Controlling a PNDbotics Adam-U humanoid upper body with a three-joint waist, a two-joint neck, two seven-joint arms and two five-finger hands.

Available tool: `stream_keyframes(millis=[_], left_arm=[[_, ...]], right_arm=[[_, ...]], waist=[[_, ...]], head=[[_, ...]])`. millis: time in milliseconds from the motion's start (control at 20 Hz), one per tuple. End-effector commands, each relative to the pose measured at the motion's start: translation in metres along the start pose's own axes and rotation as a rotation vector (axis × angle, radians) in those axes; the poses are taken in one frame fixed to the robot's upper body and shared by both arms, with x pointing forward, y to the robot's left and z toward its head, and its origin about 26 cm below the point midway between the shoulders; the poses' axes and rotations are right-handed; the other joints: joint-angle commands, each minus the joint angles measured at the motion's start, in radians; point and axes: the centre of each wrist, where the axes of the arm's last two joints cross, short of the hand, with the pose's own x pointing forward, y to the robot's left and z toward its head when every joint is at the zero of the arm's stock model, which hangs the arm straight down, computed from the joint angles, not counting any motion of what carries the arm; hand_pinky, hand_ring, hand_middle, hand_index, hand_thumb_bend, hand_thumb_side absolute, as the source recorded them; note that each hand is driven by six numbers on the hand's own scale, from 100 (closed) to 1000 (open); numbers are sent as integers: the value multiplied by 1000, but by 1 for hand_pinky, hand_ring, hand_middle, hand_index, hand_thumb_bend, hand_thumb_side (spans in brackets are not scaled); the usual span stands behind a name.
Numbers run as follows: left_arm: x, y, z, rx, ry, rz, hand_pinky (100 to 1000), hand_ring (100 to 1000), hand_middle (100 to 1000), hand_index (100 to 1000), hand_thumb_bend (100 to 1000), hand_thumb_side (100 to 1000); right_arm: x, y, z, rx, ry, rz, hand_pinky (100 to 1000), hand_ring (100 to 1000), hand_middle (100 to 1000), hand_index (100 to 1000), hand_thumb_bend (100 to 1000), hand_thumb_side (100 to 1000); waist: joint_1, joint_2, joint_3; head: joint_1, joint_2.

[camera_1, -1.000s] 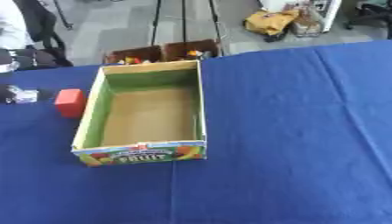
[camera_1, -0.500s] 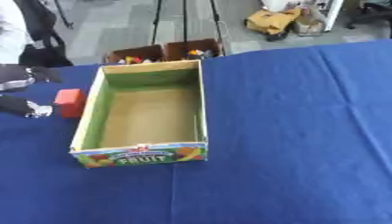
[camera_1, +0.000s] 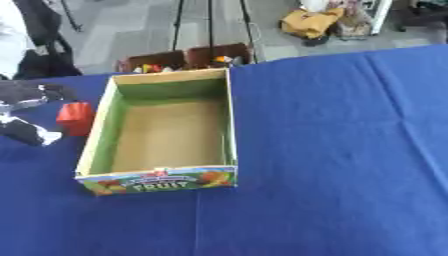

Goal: Pick up objects on the table and place them in the box.

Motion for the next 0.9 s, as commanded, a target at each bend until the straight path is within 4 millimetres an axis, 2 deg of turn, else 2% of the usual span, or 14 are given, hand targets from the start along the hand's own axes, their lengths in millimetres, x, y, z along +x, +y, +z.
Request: stream_keyframes(millis=[50, 350, 900], left_arm=[[-15, 15, 10, 55, 49, -15, 869, 998, 1000, 1000, 187, 607], [-18, 16, 12, 82, 59, 4, 854, 977, 967, 1000, 145, 657], [-26, 7, 10, -129, 43, 25, 892, 1000, 1000, 1000, 213, 758]], right_arm=[[2, -3, -10, 15, -42, 3, 681, 791, 518, 748, 275, 1000], [2, -3, -10, 19, -44, 5, 683, 792, 514, 746, 290, 1000], [2, -3, -11, 26, -50, 6, 685, 794, 506, 740, 322, 1000]], waist=[[13, -2, -1], [13, 11, -7], [19, 32, -21]], head=[[6, -20], [13, -30], [38, -54]])
